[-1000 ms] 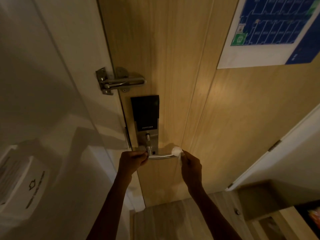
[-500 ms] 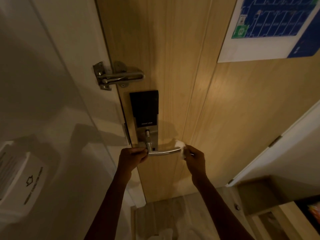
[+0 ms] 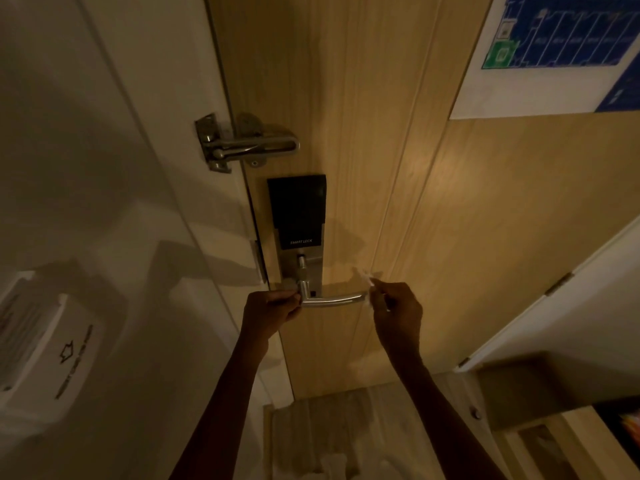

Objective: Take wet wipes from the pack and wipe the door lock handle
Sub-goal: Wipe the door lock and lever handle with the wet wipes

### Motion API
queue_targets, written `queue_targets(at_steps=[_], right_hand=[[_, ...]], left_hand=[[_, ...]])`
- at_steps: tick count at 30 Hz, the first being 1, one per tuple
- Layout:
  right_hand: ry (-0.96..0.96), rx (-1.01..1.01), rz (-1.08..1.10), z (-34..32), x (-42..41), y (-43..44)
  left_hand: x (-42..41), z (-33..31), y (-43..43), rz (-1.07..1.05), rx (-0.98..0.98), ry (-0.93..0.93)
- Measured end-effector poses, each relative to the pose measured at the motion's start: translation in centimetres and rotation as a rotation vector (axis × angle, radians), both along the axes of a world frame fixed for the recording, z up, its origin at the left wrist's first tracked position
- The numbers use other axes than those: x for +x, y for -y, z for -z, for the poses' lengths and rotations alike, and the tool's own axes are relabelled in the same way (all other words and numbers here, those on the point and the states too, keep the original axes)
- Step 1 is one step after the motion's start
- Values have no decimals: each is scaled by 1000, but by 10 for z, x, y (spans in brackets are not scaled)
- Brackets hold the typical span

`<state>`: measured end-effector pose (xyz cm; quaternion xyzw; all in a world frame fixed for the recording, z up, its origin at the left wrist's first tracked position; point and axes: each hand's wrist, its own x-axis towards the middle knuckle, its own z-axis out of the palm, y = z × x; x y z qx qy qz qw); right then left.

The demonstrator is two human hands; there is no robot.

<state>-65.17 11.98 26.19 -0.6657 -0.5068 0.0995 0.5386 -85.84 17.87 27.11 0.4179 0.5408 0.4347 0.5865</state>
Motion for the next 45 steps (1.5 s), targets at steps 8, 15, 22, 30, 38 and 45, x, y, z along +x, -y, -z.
queue_targets(at_steps=[8, 15, 22, 30, 38, 45], right_hand=[[623, -131, -344, -9, -12, -3], [739, -314, -686, -33, 24, -39], [995, -407, -767, -18, 6, -46], [1065, -279, -702, -16, 41, -43], [1033, -230, -630, -4, 37, -35], [1164, -182, -602, -1, 23, -37]], left_hand=[[-3, 4, -4, -1, 31, -11], [-4, 2, -4, 13, 6, 33], [-7, 6, -5, 14, 10, 38], [-7, 3, -4, 14, 13, 6], [-6, 0, -2, 8, 8, 18], [-5, -1, 1, 2, -8, 5]])
